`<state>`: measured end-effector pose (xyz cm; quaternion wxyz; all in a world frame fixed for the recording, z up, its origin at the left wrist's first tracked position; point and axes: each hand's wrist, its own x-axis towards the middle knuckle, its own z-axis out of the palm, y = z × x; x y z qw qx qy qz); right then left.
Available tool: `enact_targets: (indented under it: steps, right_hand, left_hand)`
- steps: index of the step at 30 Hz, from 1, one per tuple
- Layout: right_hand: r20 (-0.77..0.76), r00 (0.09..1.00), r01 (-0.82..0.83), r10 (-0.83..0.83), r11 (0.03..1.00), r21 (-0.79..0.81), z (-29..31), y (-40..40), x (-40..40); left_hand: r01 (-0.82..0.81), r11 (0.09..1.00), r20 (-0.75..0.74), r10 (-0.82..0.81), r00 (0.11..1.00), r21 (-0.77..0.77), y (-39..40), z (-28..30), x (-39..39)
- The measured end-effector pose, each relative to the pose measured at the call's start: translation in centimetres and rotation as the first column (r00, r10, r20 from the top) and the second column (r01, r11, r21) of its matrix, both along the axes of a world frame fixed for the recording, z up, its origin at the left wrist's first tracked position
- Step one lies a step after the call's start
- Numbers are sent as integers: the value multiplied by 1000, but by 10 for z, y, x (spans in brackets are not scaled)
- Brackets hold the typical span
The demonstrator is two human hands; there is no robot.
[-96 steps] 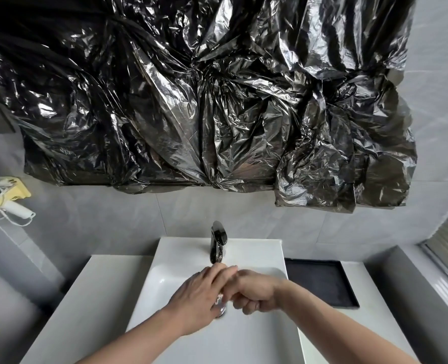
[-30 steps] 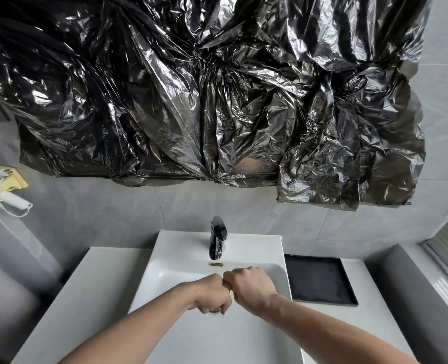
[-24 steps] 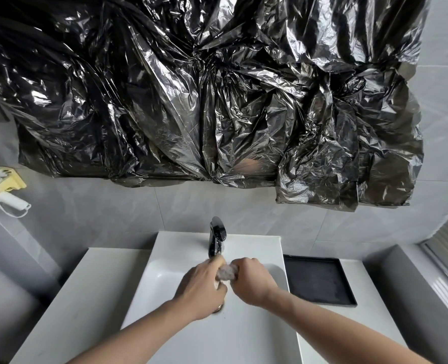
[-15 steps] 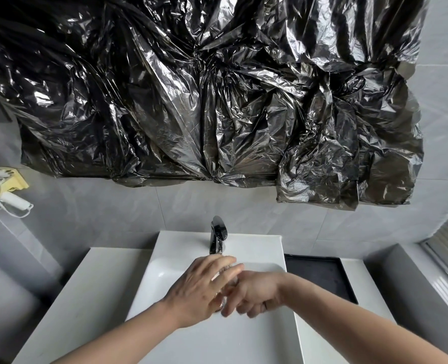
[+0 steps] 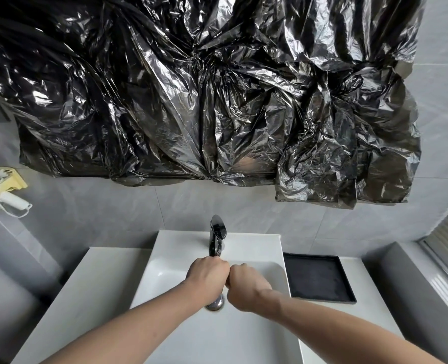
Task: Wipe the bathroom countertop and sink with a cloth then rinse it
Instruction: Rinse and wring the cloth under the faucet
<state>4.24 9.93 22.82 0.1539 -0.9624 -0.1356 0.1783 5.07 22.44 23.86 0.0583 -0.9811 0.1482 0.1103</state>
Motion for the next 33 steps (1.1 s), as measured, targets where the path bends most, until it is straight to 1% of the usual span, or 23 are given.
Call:
enact_targets:
  steps: [3, 6, 8, 10, 12, 14, 17, 18, 20, 21, 22, 23, 24, 25, 26, 27, 28, 29, 30, 33]
  right_hand:
    - [50, 997, -48, 53, 994, -98, -9, -2, 1]
    - [90, 990, -97, 110, 985, -142, -16, -4, 3]
    - [102, 984, -129, 146, 979, -159, -17, -5, 3]
    - [128, 974, -166, 188, 972, -163, -15, -5, 3]
    - [157, 966, -185, 204, 974, -129, -14, -6, 4]
    - [222, 958, -173, 180, 984, -49, -18, -7, 6]
    - [308, 950, -99, 55, 987, 128, -20, -9, 6]
    - [318, 948, -90, 26, 978, 188, -20, -10, 7]
    - [297, 954, -99, 28, 969, 228, -13, -14, 9]
    - [255, 966, -100, 38, 967, 234, -10, -18, 9]
    - [211, 976, -103, 49, 962, 254, -6, -22, 7]
    - [130, 991, -73, 35, 951, 300, -2, -26, 6]
    - [36, 999, -27, 15, 930, 367, 1, -29, 6]
    - [-110, 994, 55, -7, 894, 444, 6, -32, 5]
    - [-258, 966, 147, -14, 849, 508, 11, -34, 5]
    - [-398, 917, 235, 0, 807, 541, 17, -34, 4]
    - [-499, 866, 289, 32, 782, 552, 22, -34, 4]
    - [-569, 818, 305, 78, 781, 546, 26, -33, 3]
    - [-621, 772, 297, 135, 786, 542, 31, -31, 2]
    - [-699, 670, 270, 250, 795, 543, 41, -19, -3]
  left_hand:
    - [-128, 988, -123, 117, 986, -90, -5, -6, -2]
    - [-304, 933, -279, 246, 928, -190, -4, -17, -1]
    - [-387, 892, -405, 274, 873, -232, -2, -23, 0]
    - [-437, 856, -483, 270, 833, -276, 0, -24, -1]
    - [-451, 833, -482, 266, 835, -321, 3, -22, -1]
    - [-422, 828, -416, 259, 872, -368, 4, -20, -1]
    - [-397, 793, -335, 258, 906, -463, 8, -13, -3]
    - [-390, 781, -311, 262, 914, -488, 9, -11, -6]
    - [-369, 739, -236, 284, 929, -564, 14, -8, -12]
    - [-321, 715, -169, 278, 946, -621, 18, -6, -15]
    - [-235, 701, -72, 254, 964, -674, 22, -4, -20]
    - [-112, 703, 47, 203, 978, -703, 27, -2, -24]
    - [42, 717, 183, 120, 976, -695, 32, 0, -28]
    - [194, 735, 302, 16, 953, -649, 37, -1, -32]
    - [315, 752, 377, -95, 921, -580, 42, -3, -36]
    - [398, 766, 402, -199, 894, -505, 45, -6, -39]
    - [446, 779, 392, -280, 877, -441, 47, -11, -41]
    - [469, 790, 367, -333, 869, -394, 48, -16, -42]
    - [472, 800, 341, -355, 870, -370, 48, -20, -42]
    - [442, 803, 319, -331, 888, -398, 45, -22, -35]
